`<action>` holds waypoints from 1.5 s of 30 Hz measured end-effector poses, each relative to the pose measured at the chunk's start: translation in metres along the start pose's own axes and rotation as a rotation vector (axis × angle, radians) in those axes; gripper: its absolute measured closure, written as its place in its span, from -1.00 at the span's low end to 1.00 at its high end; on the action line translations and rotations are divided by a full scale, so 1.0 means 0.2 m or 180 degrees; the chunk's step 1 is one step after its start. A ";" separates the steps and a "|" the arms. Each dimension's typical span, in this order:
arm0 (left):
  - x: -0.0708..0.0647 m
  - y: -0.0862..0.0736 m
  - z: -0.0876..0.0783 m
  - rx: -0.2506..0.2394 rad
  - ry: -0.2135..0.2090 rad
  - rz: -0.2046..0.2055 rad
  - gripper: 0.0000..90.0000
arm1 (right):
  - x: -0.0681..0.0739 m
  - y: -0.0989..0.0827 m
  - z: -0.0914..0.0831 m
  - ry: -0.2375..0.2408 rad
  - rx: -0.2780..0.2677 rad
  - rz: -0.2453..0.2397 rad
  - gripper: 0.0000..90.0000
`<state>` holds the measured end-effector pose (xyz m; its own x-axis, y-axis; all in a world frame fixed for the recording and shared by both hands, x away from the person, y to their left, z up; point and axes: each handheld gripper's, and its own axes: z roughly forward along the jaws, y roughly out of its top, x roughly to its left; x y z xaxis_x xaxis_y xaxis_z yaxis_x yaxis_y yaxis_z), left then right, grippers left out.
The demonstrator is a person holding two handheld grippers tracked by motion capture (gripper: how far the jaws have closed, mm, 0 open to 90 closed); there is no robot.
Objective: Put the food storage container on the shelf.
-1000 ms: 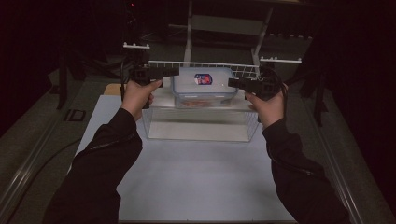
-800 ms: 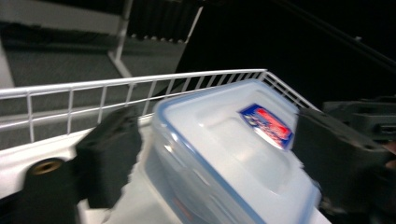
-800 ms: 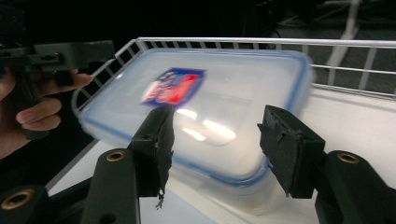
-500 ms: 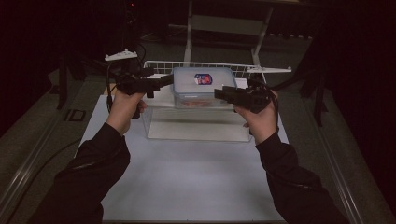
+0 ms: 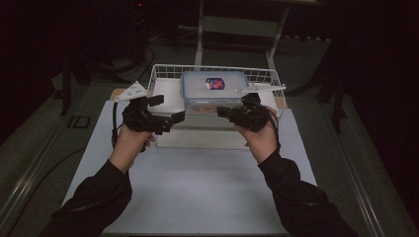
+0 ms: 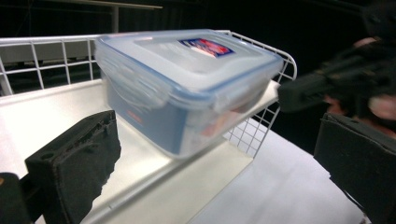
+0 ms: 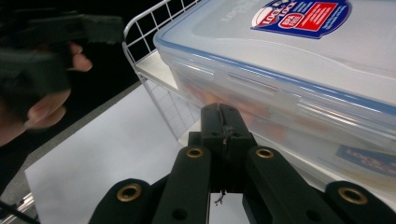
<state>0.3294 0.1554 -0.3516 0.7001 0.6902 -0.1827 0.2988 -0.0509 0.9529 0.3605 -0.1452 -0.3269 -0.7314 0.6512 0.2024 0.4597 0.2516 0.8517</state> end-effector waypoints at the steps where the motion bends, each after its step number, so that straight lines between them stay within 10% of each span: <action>1: -0.01 -0.01 0.00 0.0011 0.0004 0.0006 -0.99 | 0.00 0.00 0.01 -0.0010 0.0013 -0.0005 1.00; 34: -0.09 -0.17 0.04 0.0161 -0.0079 0.0085 -0.99 | -0.06 0.10 0.22 -0.0106 0.0071 0.0155 0.98; 38: -0.11 -0.18 0.03 0.0141 -0.0115 0.0109 -0.99 | -0.01 0.08 0.17 -0.0050 0.0018 -0.0019 0.80; 45: -0.16 -0.18 0.01 0.0099 -0.0165 0.0215 -0.99 | 0.05 -0.02 0.08 0.0012 -0.0122 -0.0276 -0.12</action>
<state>0.2971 0.1327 -0.3806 0.7517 0.6463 -0.1314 0.2693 -0.1189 0.9557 0.3594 -0.1276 -0.3356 -0.7696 0.6254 0.1288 0.3749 0.2794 0.8839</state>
